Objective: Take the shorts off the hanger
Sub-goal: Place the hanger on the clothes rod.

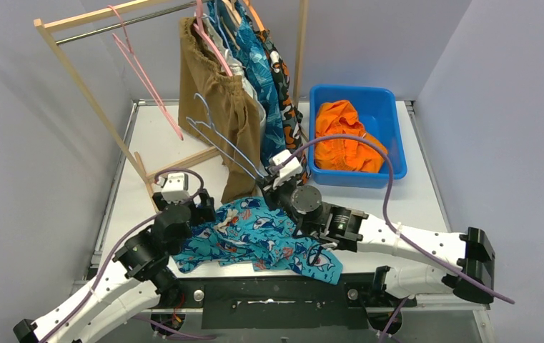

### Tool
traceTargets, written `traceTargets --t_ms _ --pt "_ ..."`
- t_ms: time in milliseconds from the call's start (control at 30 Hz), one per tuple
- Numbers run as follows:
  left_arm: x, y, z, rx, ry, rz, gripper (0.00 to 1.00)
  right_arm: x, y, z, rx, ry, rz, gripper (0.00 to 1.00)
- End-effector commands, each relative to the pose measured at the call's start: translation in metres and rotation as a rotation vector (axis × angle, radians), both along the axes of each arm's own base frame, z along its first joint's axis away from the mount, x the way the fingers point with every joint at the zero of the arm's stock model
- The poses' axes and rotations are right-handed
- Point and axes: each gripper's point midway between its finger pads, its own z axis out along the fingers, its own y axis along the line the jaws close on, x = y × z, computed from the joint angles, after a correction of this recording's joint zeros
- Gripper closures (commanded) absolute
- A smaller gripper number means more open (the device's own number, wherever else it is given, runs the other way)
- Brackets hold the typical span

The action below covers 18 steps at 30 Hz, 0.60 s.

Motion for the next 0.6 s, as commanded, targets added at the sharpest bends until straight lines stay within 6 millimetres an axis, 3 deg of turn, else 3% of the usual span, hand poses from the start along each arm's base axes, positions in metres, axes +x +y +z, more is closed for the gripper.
traceTargets --t_ms 0,167,300,400,567 --pt "0.016 -0.006 0.005 -0.067 0.017 0.005 0.13 0.013 0.012 0.076 0.235 -0.105 -0.111 1.00" --pt "0.036 0.028 -0.002 -0.105 0.073 0.131 0.12 0.018 0.032 0.093 0.232 -0.134 -0.113 1.00" --pt "0.042 0.044 0.006 -0.149 0.035 0.162 0.12 0.025 0.046 0.104 0.212 -0.126 -0.131 1.00" --pt "0.041 0.058 0.018 -0.143 -0.025 0.218 0.12 0.031 0.053 0.110 0.220 -0.130 -0.149 1.00" --pt "0.026 0.106 0.042 -0.111 -0.150 0.457 0.12 0.038 0.072 0.123 0.243 -0.124 -0.122 1.00"
